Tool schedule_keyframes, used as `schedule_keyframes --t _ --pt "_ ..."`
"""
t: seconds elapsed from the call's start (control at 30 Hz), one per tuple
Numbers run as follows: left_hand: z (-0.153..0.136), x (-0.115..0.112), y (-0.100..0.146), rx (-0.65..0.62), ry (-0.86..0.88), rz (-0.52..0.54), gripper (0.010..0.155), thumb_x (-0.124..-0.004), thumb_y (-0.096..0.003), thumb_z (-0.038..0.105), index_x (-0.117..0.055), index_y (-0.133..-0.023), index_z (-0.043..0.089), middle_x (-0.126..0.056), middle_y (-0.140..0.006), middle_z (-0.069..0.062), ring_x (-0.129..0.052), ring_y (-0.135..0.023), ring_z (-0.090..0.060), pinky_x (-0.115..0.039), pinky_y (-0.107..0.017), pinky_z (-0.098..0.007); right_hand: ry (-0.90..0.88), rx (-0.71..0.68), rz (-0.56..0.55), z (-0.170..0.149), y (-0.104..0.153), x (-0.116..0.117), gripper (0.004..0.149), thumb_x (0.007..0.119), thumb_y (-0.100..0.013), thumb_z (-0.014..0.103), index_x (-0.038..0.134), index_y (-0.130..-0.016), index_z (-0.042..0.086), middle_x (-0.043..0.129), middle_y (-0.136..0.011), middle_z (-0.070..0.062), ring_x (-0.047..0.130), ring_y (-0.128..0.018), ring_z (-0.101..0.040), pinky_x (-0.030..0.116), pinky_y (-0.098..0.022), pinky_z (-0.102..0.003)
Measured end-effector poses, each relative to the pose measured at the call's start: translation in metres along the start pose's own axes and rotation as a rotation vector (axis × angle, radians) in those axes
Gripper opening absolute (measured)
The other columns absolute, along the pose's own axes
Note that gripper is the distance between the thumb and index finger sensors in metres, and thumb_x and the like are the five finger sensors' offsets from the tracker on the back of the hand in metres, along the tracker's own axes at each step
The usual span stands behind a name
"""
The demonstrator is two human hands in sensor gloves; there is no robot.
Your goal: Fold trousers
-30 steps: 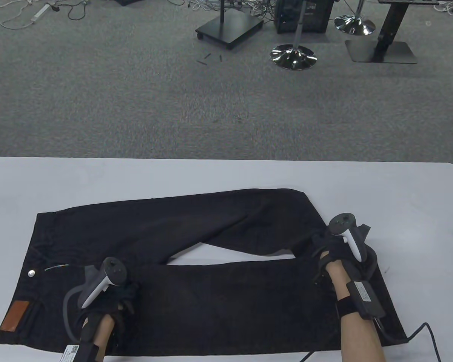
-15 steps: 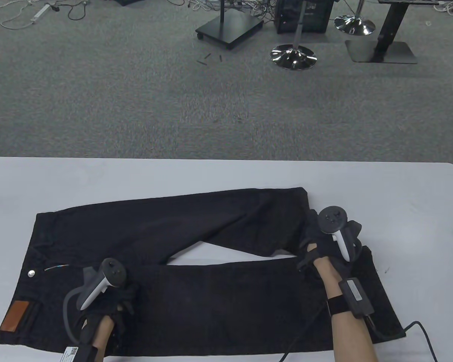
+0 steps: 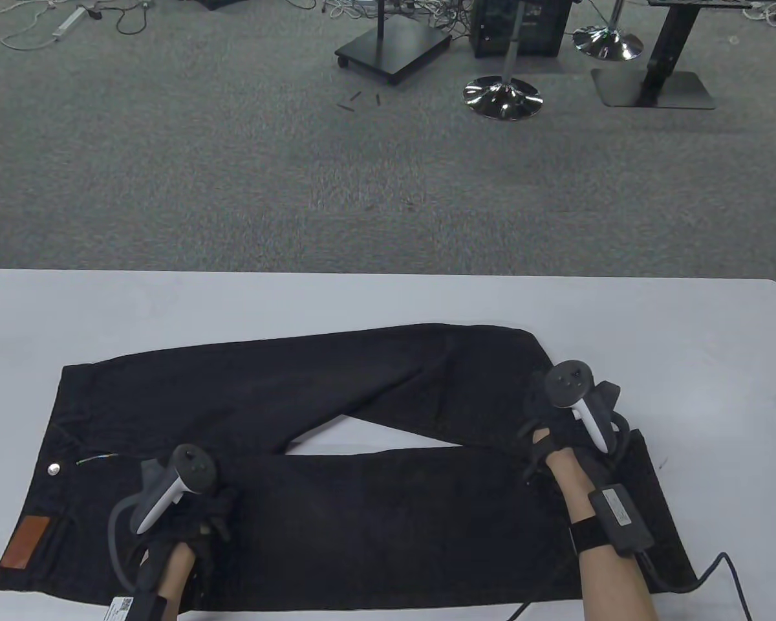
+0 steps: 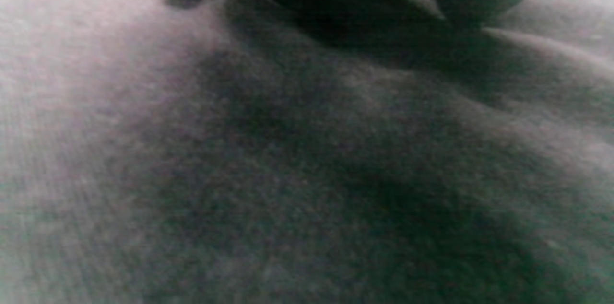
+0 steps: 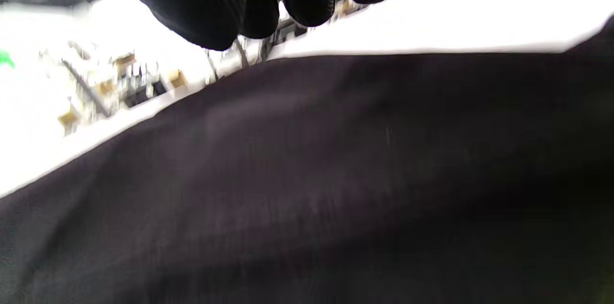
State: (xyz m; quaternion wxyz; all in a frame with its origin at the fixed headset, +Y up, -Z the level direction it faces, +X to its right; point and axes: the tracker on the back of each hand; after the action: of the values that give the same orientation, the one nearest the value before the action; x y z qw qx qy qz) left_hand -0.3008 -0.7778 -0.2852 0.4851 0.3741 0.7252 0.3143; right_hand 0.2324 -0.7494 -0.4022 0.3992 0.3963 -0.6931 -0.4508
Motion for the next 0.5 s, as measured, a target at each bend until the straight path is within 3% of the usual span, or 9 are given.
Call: schedule_keyframes --t 0.07,0.13,0.2,0.3,0.4,0.5 --pt "0.000 0.000 0.000 0.000 -0.003 0.001 0.076 -0.065 -0.0532 0.066 -0.040 -0.118 0.035 -0.034 -0.124 0.009 -0.036 -0.122 -0.028 -0.046 -0.084 -0.062 0.039 0.001 0.063 -0.001 -0.004 0.012 0.053 0.072 -0.052 0.048 0.060 -0.102 0.036 0.051 -0.115 0.002 0.045 -0.108 -0.036 0.037 -0.077 -0.063" --pt "-0.001 0.000 0.000 -0.003 0.001 0.003 0.076 -0.065 -0.0531 0.066 -0.039 -0.118 0.036 -0.034 -0.124 0.009 -0.036 -0.122 -0.028 -0.046 -0.085 -0.062 -0.031 0.026 0.000 -0.005 -0.008 0.019 0.056 0.072 -0.051 0.048 0.057 -0.103 0.034 0.050 -0.115 0.000 0.044 -0.108 -0.036 0.037 -0.077 -0.063" --pt "-0.002 -0.001 0.000 -0.008 0.010 0.002 0.076 -0.065 -0.0532 0.066 -0.039 -0.118 0.036 -0.034 -0.124 0.009 -0.035 -0.122 -0.028 -0.046 -0.085 -0.062 -0.086 0.085 -0.006 -0.014 -0.015 0.019 0.061 0.070 -0.052 0.048 0.044 -0.105 0.033 0.036 -0.117 0.001 0.033 -0.109 -0.035 0.033 -0.077 -0.063" --pt "-0.003 0.000 0.000 -0.011 0.020 0.001 0.076 -0.065 -0.0531 0.065 -0.040 -0.118 0.036 -0.034 -0.124 0.010 -0.035 -0.122 -0.028 -0.046 -0.085 -0.062 -0.102 0.280 -0.011 -0.040 -0.027 0.012 0.070 0.068 -0.052 0.052 0.026 -0.106 0.034 0.017 -0.118 0.001 0.013 -0.110 -0.032 0.020 -0.078 -0.063" --pt "-0.003 0.000 0.000 -0.009 0.020 -0.004 0.076 -0.065 -0.0532 0.065 -0.040 -0.118 0.036 -0.034 -0.124 0.009 -0.035 -0.122 -0.028 -0.046 -0.084 -0.062 -0.222 0.340 0.036 -0.060 -0.034 0.011 0.071 0.070 -0.052 0.051 0.027 -0.105 0.031 0.028 -0.117 -0.002 0.014 -0.110 -0.033 0.015 -0.078 -0.063" --pt "-0.003 0.000 0.000 -0.010 0.027 -0.008 0.076 -0.065 -0.0532 0.065 -0.041 -0.118 0.035 -0.035 -0.124 0.009 -0.035 -0.122 -0.028 -0.046 -0.085 -0.062 -0.305 0.315 -0.049 -0.062 -0.033 0.008 0.066 0.075 -0.053 0.041 0.036 -0.105 0.030 0.047 -0.110 -0.005 0.033 -0.107 -0.035 0.020 -0.079 -0.063"
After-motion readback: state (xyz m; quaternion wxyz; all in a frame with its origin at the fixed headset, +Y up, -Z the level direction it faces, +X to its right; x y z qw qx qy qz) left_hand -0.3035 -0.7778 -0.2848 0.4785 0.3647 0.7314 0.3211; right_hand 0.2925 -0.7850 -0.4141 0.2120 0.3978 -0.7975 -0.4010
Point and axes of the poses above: the tracker on the back of each hand, its own z axis roughly to the thumb side, its own y axis roughly from the fingertips to the wrist, x = y × z
